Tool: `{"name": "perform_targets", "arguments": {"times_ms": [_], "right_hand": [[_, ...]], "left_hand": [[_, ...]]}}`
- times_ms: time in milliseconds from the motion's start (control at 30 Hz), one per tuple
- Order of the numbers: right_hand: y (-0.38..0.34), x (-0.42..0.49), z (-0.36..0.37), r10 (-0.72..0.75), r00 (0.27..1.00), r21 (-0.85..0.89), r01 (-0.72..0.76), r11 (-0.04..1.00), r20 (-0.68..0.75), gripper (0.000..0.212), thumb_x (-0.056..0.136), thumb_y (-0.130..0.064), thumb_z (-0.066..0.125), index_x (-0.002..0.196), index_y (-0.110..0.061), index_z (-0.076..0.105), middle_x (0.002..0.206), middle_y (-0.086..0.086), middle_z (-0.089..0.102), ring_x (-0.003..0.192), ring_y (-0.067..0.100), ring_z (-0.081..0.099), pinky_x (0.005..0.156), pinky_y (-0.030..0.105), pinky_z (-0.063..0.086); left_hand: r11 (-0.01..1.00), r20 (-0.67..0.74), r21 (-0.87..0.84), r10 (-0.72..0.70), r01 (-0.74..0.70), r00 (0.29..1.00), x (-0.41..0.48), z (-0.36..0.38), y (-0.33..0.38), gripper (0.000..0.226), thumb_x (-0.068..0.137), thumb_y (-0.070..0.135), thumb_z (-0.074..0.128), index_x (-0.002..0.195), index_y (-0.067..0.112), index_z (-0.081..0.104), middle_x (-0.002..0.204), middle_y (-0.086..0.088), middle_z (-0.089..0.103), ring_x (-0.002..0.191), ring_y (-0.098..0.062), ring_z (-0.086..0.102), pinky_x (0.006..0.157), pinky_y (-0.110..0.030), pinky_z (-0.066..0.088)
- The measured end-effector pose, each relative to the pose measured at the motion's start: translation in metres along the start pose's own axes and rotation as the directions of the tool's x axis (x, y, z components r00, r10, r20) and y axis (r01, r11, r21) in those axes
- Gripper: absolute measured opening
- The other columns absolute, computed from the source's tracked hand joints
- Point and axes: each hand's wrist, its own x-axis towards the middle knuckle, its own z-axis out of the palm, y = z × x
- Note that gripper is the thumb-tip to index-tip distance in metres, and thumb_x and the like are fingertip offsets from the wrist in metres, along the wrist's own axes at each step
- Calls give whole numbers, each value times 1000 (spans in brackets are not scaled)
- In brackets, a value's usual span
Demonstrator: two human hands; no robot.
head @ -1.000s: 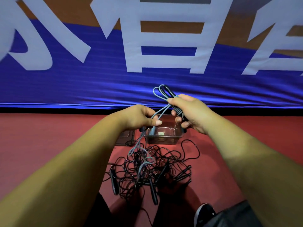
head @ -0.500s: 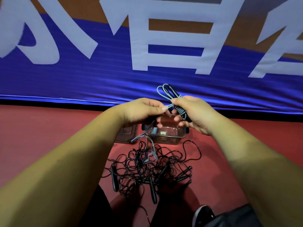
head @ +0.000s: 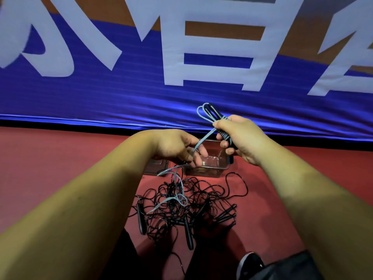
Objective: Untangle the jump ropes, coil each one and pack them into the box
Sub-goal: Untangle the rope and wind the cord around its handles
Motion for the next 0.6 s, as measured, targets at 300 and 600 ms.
{"name": "perform_targets", "arguments": {"times_ms": [300,600], "right_hand": [[-3,-6,3,25,987,173,-53,983,159,17,101,-25,68,103,-10,60,76,11,63,49,17,43,40,22,27],[1,-26,-5,394,604,-280,-278,919,693,20,101,-25,60,107,-5,58,84,16,64,46,11,43,35,17,28]], "left_hand": [[984,-357,132,-66,120,932,8,4,1,8,92,8,78,97,8,72,77,-4,71,63,-14,67,54,-26,59],[990,-381,61,140,-126,914,-5,-6,7,16,96,-4,67,107,1,77,96,-14,78,78,-15,71,73,-27,60]]}}
